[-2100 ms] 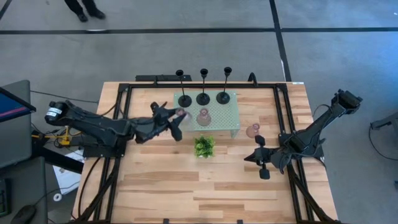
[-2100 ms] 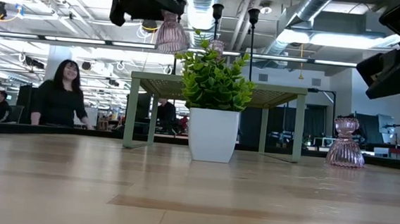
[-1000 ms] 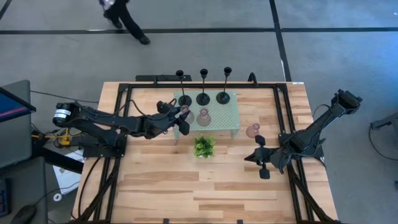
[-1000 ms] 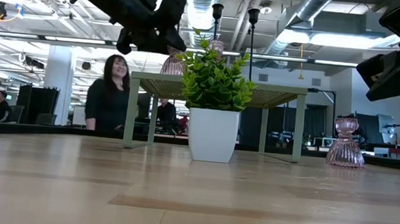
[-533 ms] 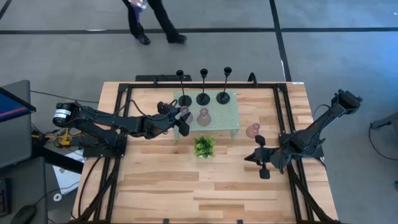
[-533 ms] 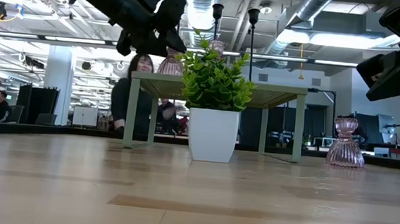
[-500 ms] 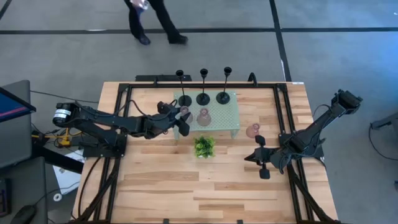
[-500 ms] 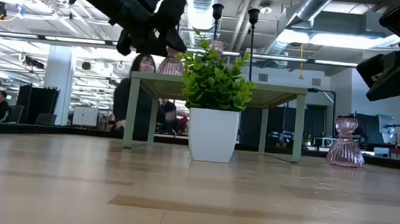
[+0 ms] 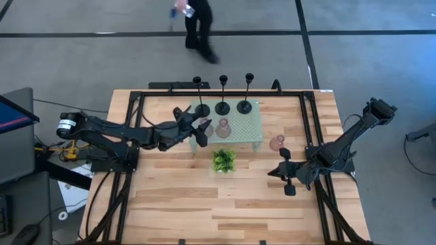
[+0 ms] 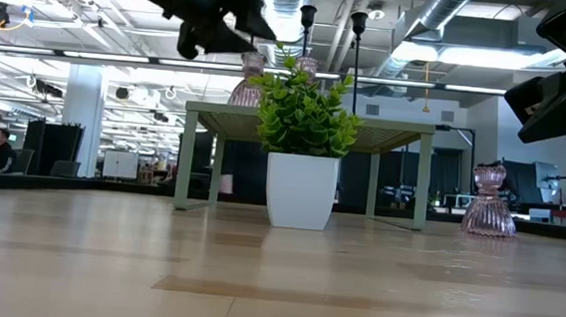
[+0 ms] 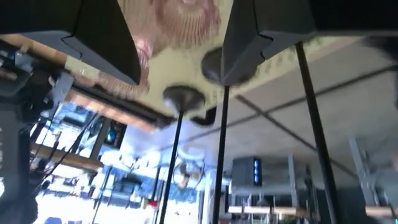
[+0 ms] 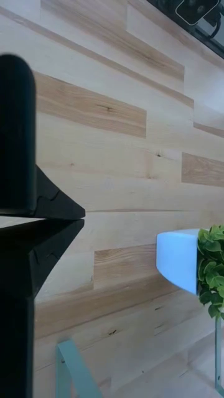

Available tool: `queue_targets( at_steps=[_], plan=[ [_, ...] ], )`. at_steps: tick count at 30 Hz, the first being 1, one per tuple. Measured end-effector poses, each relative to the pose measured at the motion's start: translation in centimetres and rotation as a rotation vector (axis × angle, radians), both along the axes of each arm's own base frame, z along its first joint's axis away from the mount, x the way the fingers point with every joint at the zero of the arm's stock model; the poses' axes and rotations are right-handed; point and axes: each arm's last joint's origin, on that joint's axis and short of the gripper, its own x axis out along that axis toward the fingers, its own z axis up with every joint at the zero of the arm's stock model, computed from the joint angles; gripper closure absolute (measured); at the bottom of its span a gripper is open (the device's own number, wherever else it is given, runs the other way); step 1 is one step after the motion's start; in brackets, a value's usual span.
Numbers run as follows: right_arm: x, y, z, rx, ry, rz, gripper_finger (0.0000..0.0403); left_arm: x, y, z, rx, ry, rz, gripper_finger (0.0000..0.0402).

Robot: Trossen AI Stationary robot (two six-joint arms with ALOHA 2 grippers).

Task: Pick & Place candle stick holders
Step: Put the pink glass candle holder on the shelf

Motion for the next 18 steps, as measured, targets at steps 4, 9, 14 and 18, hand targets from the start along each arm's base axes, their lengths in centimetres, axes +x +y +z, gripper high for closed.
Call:
queue_targets(
  at_steps=[4, 9, 14, 18],
  plan=[
    [0.0, 0.0, 0.0, 0.001, 0.000, 0.000, 0.0403, -0.8, 0.0, 1.0, 0.058, -0.014, 0.005, 0.0172],
    [0.0, 0.0, 0.0, 0.001, 0.000, 0.001, 0.0403, -2.1, -0.4, 2.4, 0.061, -0.075, -0.020, 0.0175],
    [0.0, 0.0, 0.0, 0.000, 0.000, 0.001, 0.0403, -2.8, -1.6, 3.1, 0.062, -0.107, -0.096, 0.0198],
    [0.0, 0.0, 0.0, 0.001, -0.001, 0.001, 0.0403, -3.2, -2.7, 3.4, 0.060, -0.122, -0.148, 0.0240]
  ],
)
